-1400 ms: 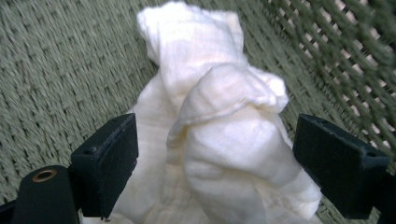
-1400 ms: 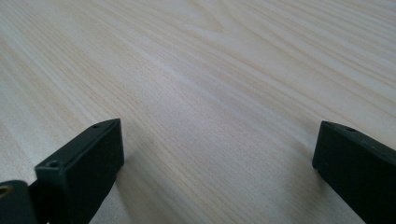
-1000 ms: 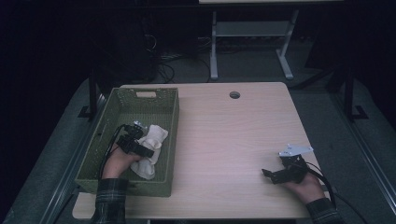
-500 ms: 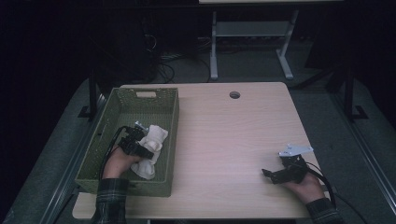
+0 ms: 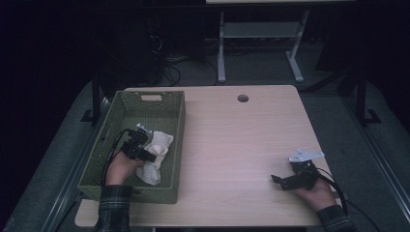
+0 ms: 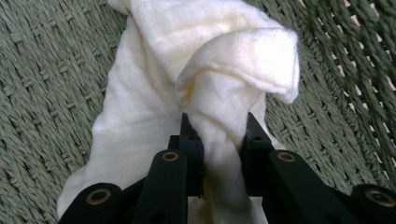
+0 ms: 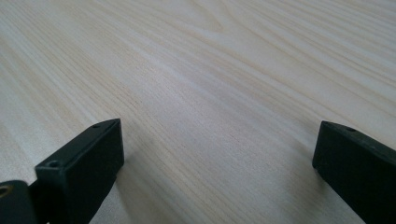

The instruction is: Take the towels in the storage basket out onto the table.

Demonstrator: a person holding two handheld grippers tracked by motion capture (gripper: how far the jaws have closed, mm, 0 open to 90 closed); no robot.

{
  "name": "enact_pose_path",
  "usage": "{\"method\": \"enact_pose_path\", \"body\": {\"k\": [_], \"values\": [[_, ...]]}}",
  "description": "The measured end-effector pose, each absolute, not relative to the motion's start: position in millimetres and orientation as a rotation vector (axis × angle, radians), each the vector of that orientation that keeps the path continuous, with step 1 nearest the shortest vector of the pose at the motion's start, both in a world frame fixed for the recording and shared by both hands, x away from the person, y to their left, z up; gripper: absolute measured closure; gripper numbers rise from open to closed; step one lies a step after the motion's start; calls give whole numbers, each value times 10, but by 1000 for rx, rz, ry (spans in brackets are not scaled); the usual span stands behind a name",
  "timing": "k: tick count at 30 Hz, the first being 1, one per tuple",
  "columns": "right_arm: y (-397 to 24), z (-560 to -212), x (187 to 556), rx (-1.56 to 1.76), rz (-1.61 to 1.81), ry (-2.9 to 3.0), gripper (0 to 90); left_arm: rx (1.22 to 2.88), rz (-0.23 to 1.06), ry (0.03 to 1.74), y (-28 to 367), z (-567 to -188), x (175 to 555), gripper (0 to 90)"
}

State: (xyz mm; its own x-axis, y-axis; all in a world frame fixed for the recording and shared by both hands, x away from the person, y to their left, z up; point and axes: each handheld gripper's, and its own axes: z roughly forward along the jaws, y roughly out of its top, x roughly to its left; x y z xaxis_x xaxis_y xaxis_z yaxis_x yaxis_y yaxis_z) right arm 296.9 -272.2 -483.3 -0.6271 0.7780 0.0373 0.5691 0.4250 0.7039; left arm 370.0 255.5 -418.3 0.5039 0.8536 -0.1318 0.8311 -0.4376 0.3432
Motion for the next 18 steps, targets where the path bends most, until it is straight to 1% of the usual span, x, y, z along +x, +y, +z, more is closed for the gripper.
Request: {"method": "enact_pose_path", "body": {"k": [2,8,18], "values": [[-2722,-4833,2969,1165,1009,2389,16,2368,101,1400,2568,-4157,3695,751],[-2722,-4833,2969,1166,1009,2388,16,2237,125,1397,2647,-4058,3672,749],[-2722,-4833,2970,1166,1009,2388,16,2062,176,1308,2731,-3877,3608,749]]}}
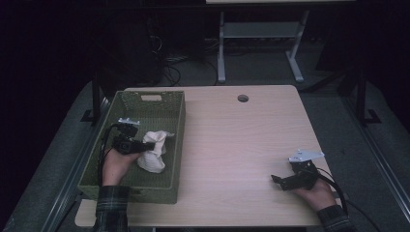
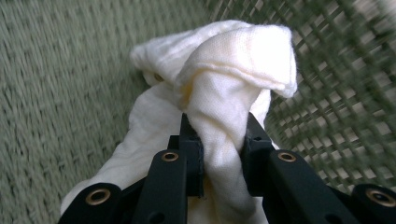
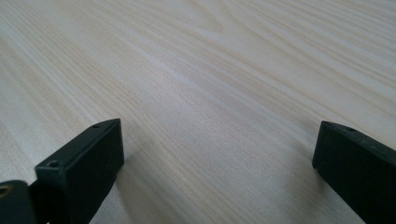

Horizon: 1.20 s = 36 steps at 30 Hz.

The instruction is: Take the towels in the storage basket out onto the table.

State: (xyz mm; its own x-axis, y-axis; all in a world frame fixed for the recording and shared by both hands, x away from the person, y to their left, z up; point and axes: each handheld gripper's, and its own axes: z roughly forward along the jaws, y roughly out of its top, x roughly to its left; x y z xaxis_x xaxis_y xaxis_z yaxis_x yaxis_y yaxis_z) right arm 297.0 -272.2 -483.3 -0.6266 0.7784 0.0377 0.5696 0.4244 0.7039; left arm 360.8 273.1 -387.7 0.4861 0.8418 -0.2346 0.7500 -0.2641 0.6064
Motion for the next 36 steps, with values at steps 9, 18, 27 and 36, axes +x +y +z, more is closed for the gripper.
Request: {"method": "enact_pose_path", "body": {"k": [9,18,27,36], "values": [[-2722,-4833,2970,1167,1009,2388,16,1917,230,1195,2754,-3603,3503,749],[-2722,-4834,2973,1166,1009,2387,16,1862,278,1100,2672,-3325,3411,750],[-2720,-4833,2972,1169,1009,2387,17,1835,279,1003,2516,-3132,3373,753],[-2721,-4833,2972,1169,1009,2388,17,1814,261,901,2281,-2959,3387,752]]}}
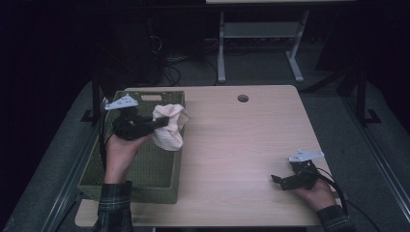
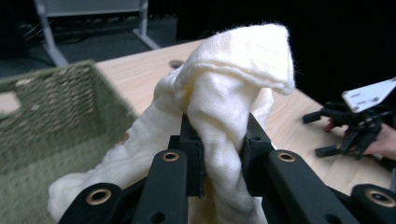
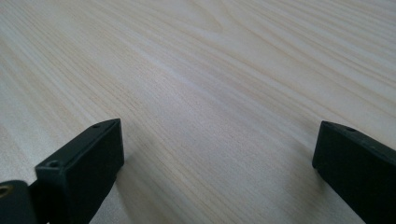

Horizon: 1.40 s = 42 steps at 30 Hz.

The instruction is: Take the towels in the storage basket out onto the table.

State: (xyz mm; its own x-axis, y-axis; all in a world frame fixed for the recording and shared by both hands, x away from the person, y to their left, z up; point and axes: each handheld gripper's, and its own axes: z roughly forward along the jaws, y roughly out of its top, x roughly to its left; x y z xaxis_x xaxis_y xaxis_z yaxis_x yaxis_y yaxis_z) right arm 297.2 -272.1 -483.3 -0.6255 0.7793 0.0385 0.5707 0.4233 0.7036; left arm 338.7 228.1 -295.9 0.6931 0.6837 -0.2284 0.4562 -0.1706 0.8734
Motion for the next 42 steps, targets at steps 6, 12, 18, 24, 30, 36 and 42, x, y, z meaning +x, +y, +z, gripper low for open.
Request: {"method": "enact_pose_path", "body": {"k": [6,12,18,24,30,36,42], "values": [[-2721,-4833,2972,1168,1009,2387,17,1835,246,831,2077,-2872,3395,753],[-2721,-4833,2972,1168,1009,2387,16,1839,196,785,1911,-2869,3429,753],[-2722,-4834,2973,1164,1009,2387,16,1854,171,747,1664,-2876,3482,753],[-2722,-4834,2973,1166,1009,2387,16,1865,145,706,1442,-2892,3506,752],[-2718,-4832,2969,1175,1011,2384,16,1886,128,680,1231,-2939,3509,752],[-2711,-4832,2969,1191,1007,2375,16,1919,120,656,1023,-2988,3474,752],[-2710,-4833,2980,1191,1009,2374,16,1949,132,650,784,-3082,3449,752]]}}
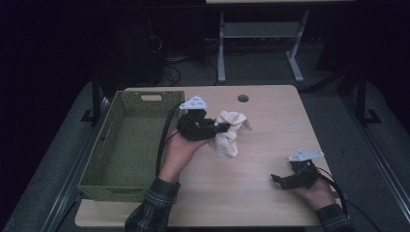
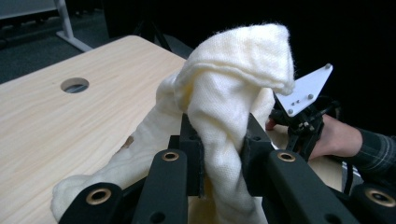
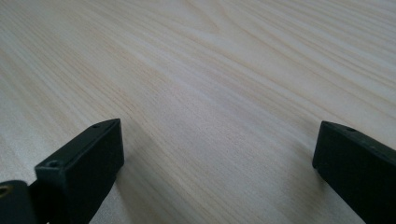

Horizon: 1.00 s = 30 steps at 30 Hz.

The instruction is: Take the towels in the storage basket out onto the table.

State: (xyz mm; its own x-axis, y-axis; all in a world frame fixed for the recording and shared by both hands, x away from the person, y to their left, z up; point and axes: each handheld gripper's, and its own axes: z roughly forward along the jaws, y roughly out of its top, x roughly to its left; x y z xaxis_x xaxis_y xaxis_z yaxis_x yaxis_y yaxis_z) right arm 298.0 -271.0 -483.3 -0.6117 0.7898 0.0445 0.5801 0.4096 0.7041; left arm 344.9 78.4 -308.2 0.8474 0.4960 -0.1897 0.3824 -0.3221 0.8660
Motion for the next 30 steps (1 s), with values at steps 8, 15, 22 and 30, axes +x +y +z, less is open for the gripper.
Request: {"method": "enact_pose_path", "body": {"k": [8,15,22,30], "values": [[-2715,-4832,2976,1189,1012,2379,16,1976,124,633,473,-3259,3402,751],[-2720,-4834,2981,1177,1009,2384,16,2054,107,627,218,-3565,3403,751],[-2721,-4834,2988,1168,1009,2389,16,2096,61,643,85,-3884,3426,751],[-2724,-4834,2989,1163,1011,2392,16,2154,54,619,-17,-4205,3448,744]]}}
